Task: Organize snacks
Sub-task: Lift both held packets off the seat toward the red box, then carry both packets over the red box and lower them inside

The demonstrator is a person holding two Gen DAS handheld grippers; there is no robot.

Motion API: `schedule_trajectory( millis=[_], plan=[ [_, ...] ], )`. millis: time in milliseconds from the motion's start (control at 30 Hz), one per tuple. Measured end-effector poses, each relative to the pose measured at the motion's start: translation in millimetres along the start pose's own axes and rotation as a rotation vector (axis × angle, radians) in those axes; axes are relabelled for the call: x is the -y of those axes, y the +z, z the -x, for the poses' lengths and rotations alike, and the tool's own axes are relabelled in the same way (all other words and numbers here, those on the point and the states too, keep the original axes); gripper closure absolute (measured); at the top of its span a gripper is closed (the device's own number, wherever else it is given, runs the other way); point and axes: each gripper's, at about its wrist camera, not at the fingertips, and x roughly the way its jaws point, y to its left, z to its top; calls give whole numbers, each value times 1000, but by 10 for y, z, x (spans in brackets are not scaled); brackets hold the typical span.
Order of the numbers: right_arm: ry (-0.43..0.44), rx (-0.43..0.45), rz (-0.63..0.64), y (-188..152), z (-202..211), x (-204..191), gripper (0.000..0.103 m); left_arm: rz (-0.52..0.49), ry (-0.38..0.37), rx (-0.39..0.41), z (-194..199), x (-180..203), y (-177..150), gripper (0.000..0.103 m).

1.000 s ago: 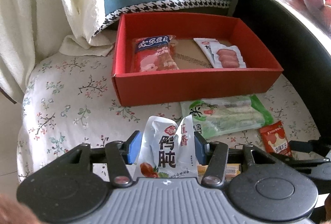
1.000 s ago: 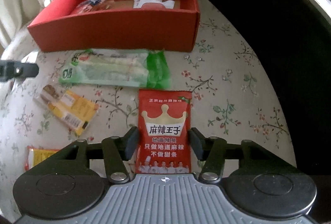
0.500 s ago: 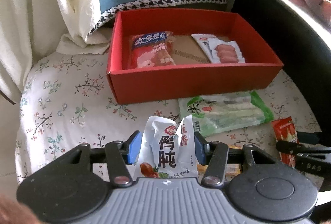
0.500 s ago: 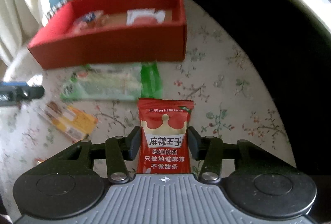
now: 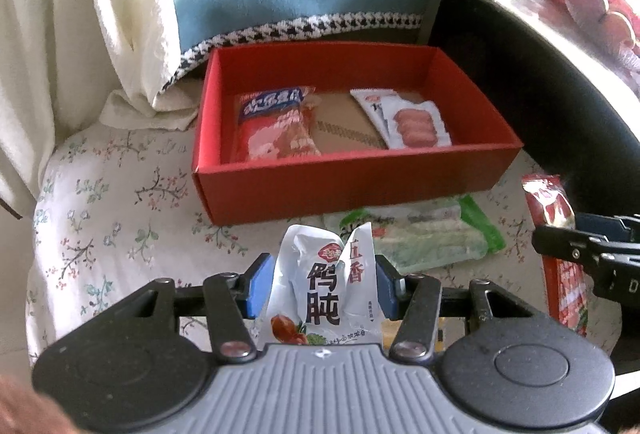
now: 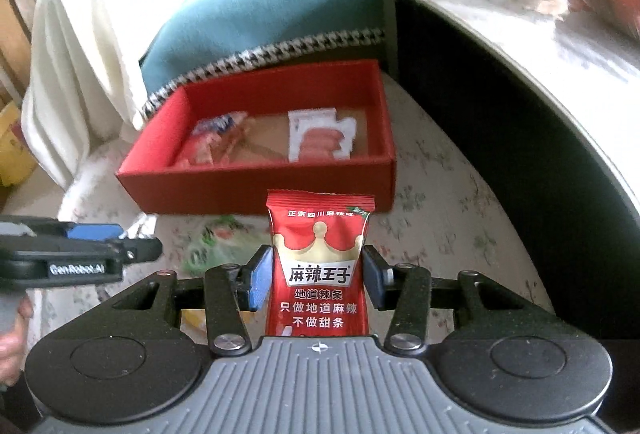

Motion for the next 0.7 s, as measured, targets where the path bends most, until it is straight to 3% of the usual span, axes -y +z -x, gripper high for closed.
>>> schedule_trajectory(
  millis=[700],
  plan=[
    [15,120,44,435,24,-169,48,-5,56,109,57,32,193,58]
  ],
)
